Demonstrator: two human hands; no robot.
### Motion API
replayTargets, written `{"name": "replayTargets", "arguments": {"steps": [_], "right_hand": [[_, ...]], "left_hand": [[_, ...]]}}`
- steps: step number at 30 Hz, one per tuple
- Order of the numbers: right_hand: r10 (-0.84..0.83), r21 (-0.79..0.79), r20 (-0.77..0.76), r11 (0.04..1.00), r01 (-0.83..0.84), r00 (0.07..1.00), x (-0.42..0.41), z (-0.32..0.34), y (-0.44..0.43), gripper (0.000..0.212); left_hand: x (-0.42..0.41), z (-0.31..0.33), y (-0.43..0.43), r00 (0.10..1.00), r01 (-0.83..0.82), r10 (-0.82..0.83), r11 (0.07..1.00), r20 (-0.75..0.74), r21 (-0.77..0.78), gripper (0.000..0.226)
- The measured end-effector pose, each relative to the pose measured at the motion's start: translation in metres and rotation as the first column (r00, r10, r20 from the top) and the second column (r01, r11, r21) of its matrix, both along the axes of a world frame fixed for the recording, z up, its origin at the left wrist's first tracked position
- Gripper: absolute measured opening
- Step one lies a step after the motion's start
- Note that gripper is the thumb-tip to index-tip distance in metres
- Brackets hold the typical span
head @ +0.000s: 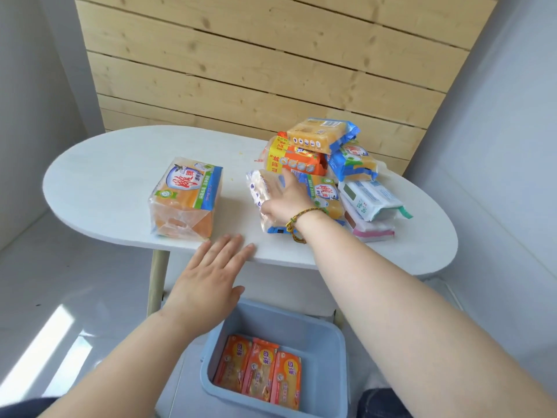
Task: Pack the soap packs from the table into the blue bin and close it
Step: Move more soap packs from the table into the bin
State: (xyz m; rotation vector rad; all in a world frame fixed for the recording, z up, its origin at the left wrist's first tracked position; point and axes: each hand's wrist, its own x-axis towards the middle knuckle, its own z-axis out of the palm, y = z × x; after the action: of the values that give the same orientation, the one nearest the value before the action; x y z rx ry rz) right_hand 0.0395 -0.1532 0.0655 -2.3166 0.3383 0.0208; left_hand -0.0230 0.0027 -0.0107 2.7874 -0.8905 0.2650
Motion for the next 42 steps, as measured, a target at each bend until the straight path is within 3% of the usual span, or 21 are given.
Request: {"name": "replayTargets", "arguments": {"steps": [4,8,12,17,21,25,28,30,37,42], "right_hand": [[0.040,0.124,0.108,0.991,-0.053,0.993,-0.044,0.016,-0.016,0.080],[0.102,0.216,0.101,0.969,-0.122,0.990,-0.097,0.011,-0.036,0.078],[0.134,0.203,0.003,0.970,-0.131,0.991,-0.141,-0.017,-0.050,0.079],[0.145,0.176,0.025,0.973,-0.147,0.989,-0.167,-0.048,-0.062,0.079],[0.195,0.137,-0.099,0.974,-0.181,0.976,-0.172,-0.083,-0.068,0.079],[0.115,0.131,-0.253,0.988,-0.083,0.961,-0.165,-0.130,-0.073,0.081],[0.000,0.168,-0.431,0.983,0.080,0.902,-0.160,-0.171,-0.072,0.081],[-0.060,0.111,-0.531,0.984,0.140,0.845,-0.154,-0.198,-0.072,0.081],[-0.182,-0.105,-0.742,0.982,0.156,0.645,-0.136,-0.275,-0.061,0.078],[-0.266,-0.180,-0.731,0.963,0.198,0.628,-0.132,-0.309,-0.057,0.078]], "left_hand": [[-0.003,-0.006,0.000,1.000,-0.011,0.011,0.999,-0.020,-0.032,0.067],[-0.016,-0.005,-0.002,1.000,0.013,-0.012,0.999,0.022,-0.037,0.064],[-0.033,-0.015,-0.011,0.990,0.055,-0.057,0.998,0.132,0.020,0.061],[-0.038,-0.040,-0.018,0.993,0.103,-0.105,0.994,0.061,0.044,0.059],[-0.035,-0.069,-0.025,0.973,0.040,-0.044,0.999,-0.225,-0.022,0.053],[-0.027,-0.103,-0.028,0.932,0.001,0.051,0.990,-0.360,0.144,0.055],[-0.029,-0.124,-0.029,0.868,0.008,0.112,0.971,-0.483,0.238,0.057],[-0.034,-0.140,-0.031,0.825,0.029,0.140,0.957,-0.548,0.290,0.059],[-0.051,-0.188,-0.030,0.734,0.069,0.193,0.933,-0.651,0.354,0.059],[-0.052,-0.205,-0.034,0.749,0.040,0.223,0.924,-0.624,0.379,0.057]]}}
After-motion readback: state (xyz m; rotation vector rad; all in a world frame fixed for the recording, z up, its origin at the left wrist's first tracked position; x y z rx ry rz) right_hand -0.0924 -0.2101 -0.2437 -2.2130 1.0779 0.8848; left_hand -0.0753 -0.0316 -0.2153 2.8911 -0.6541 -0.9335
